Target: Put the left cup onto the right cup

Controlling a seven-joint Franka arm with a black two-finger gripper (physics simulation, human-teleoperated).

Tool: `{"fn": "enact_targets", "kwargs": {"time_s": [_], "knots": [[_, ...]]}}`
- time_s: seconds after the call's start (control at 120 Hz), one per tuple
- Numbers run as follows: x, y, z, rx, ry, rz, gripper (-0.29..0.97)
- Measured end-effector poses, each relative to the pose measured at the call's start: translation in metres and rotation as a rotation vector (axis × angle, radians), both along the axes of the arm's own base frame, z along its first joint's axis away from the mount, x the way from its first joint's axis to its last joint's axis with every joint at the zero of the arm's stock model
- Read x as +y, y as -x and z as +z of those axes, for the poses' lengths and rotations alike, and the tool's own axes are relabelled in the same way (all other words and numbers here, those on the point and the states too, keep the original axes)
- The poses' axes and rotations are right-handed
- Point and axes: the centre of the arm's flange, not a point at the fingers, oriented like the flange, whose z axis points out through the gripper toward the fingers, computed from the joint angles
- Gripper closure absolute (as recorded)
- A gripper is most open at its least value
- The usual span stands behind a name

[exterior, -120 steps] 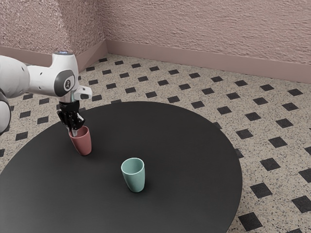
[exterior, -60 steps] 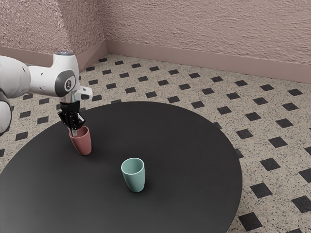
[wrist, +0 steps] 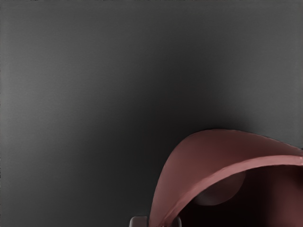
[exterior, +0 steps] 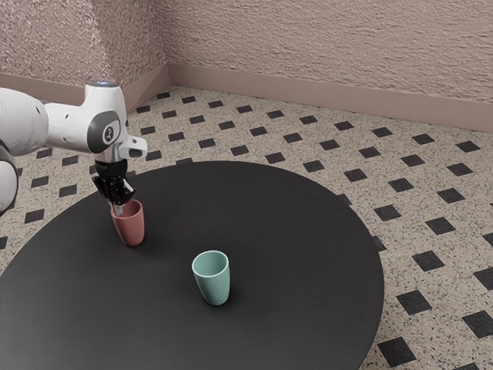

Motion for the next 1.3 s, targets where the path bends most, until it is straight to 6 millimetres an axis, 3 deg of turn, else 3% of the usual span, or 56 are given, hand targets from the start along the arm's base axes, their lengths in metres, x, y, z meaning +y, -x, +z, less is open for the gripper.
{"fn": "enact_targets", "kwargs": {"time_s": [0.625,1.3], "knots": [[-0.013,-0.002,0.045,-0.060,-0.010,-0.022,0.79],[-0.079,-0.004,0.103,-0.110,-0.004,-0.123,0.79]]}}
